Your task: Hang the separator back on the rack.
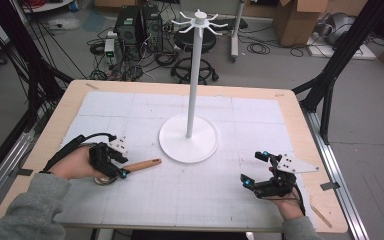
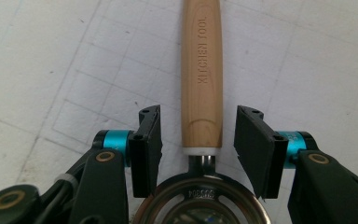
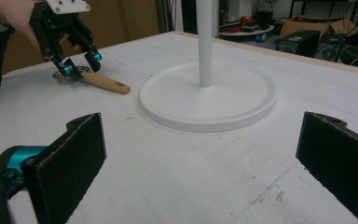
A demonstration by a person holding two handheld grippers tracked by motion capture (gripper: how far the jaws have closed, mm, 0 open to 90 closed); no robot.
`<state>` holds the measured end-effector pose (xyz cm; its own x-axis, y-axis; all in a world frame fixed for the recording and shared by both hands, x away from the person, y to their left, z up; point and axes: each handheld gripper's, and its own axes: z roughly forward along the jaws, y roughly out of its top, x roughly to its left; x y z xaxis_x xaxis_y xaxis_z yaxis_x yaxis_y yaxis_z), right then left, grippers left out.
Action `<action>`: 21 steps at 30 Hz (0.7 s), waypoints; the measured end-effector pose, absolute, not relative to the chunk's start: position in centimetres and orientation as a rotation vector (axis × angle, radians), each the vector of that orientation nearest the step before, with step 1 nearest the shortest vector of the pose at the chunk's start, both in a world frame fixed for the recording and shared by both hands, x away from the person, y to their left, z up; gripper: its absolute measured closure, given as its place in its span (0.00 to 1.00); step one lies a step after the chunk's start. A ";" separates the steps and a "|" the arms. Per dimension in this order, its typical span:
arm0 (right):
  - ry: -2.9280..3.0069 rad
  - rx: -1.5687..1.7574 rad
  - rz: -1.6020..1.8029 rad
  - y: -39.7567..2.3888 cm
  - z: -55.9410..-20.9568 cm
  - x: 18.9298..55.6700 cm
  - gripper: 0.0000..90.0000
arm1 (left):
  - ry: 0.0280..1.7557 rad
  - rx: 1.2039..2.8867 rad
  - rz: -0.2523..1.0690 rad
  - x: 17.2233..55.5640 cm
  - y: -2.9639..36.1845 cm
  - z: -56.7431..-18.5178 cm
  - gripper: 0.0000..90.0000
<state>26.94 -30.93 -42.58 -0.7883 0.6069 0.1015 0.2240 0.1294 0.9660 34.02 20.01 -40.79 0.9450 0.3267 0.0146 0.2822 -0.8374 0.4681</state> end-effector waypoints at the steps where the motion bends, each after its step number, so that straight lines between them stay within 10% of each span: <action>1: 2.099 0.804 1.697 -31.0 -42.6 27.0 0.01 | 0.439 2.629 0.125 34.0 20.0 -40.9 0.57; 21: 2.101 0.804 1.703 -31.0 -42.6 27.0 0.01 | 0.430 2.672 0.073 34.5 20.0 -41.4 0.74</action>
